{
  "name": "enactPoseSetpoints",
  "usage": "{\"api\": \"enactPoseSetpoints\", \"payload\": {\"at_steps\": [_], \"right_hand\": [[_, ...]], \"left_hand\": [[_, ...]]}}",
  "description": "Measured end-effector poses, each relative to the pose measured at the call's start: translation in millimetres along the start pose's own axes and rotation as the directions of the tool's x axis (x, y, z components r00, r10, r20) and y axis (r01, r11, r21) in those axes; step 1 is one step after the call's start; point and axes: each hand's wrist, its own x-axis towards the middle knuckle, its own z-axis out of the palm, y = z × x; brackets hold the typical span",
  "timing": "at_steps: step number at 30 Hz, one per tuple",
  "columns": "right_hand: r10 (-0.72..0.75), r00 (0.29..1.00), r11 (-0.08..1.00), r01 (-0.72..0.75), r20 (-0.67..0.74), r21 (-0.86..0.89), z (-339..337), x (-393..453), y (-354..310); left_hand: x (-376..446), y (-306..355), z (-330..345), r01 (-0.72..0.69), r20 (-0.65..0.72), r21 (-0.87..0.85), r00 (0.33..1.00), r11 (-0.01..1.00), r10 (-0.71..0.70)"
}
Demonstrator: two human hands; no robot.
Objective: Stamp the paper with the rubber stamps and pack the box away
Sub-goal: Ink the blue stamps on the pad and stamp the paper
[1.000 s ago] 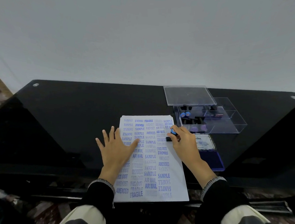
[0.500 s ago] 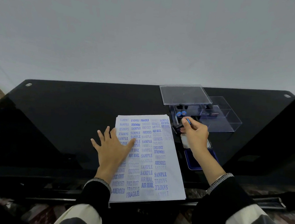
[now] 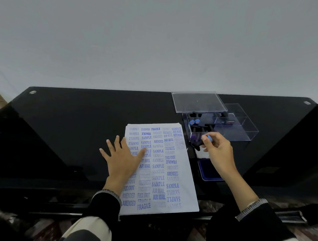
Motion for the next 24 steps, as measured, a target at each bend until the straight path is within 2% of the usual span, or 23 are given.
{"api": "enactPoseSetpoints", "payload": {"at_steps": [5,12,24], "right_hand": [[0.029,0.997,0.999,-0.026,0.076,-0.038,-28,-17,11],[-0.053,0.994,0.961,0.076,0.092,-0.265,-48,-41,22],[-0.163,0.971,0.878,0.223,0.174,-0.423,-35,-50,25]], "left_hand": [[2,4,2,0.019,0.071,0.042,0.997,0.999,-0.022],[-4,-1,8,0.000,0.006,0.018,1.000,1.000,0.000],[-4,-1,9,-0.004,0.004,0.024,1.000,1.000,0.004]]}}
